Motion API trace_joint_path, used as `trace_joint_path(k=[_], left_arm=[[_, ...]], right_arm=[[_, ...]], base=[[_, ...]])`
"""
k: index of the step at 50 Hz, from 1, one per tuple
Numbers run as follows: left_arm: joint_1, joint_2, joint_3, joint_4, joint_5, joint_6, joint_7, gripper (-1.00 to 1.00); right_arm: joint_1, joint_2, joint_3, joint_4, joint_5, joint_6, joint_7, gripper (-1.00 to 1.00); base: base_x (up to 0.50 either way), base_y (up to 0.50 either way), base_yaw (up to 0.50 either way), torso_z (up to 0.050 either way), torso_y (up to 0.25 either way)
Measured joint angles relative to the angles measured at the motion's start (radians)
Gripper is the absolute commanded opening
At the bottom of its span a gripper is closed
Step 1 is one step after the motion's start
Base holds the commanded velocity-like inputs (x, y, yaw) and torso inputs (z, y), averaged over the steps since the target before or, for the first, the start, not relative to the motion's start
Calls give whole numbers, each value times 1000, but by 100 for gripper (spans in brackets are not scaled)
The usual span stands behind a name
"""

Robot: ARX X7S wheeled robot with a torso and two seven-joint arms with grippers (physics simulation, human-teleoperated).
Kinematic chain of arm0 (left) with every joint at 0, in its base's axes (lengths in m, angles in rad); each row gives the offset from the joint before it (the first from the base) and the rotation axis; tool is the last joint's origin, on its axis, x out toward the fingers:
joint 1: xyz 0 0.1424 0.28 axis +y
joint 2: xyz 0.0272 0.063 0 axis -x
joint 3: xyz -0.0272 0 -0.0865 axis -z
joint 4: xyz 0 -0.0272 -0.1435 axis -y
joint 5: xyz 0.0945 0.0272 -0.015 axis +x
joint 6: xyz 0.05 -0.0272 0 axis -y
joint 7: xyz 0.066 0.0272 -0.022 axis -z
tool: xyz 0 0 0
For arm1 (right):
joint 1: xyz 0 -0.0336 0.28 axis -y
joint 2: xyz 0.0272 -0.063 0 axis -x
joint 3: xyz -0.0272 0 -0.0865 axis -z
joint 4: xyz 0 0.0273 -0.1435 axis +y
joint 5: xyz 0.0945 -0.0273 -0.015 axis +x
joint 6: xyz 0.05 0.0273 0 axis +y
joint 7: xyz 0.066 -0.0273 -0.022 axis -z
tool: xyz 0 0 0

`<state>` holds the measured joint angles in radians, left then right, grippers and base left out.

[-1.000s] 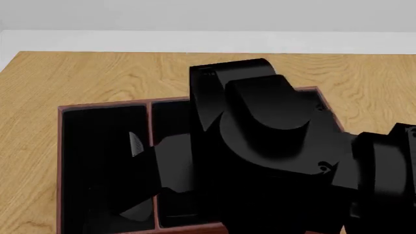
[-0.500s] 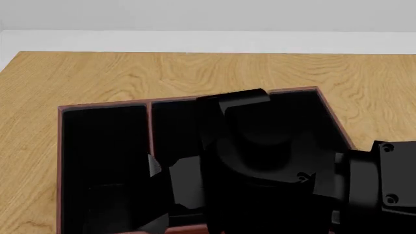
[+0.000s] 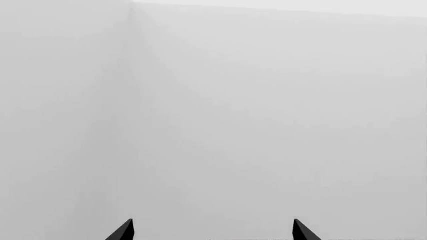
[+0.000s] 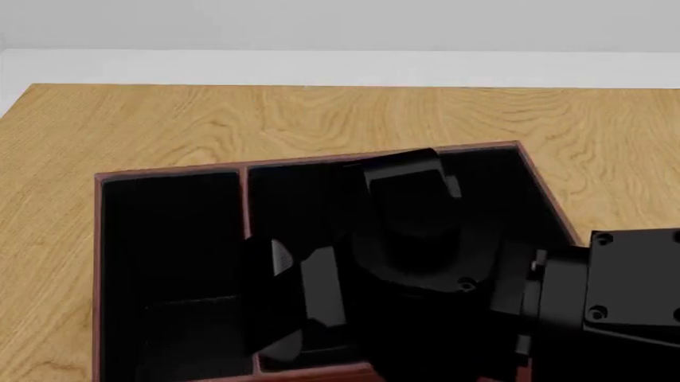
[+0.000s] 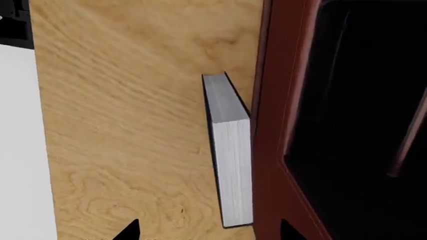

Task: Pick up the book and place it in the front compartment of the caddy.

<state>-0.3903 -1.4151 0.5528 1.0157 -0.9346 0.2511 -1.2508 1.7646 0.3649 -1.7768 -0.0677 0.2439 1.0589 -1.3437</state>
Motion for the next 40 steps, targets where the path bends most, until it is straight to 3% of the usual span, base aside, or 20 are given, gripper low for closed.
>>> trace_joint_path(k=[40], left_arm=[[-19,10,16,-7,-2,-10,3,100]], right_arm=[[-26,-77,-88,194,-101,-216,62,100]], base=[[0,0,0,0,0]])
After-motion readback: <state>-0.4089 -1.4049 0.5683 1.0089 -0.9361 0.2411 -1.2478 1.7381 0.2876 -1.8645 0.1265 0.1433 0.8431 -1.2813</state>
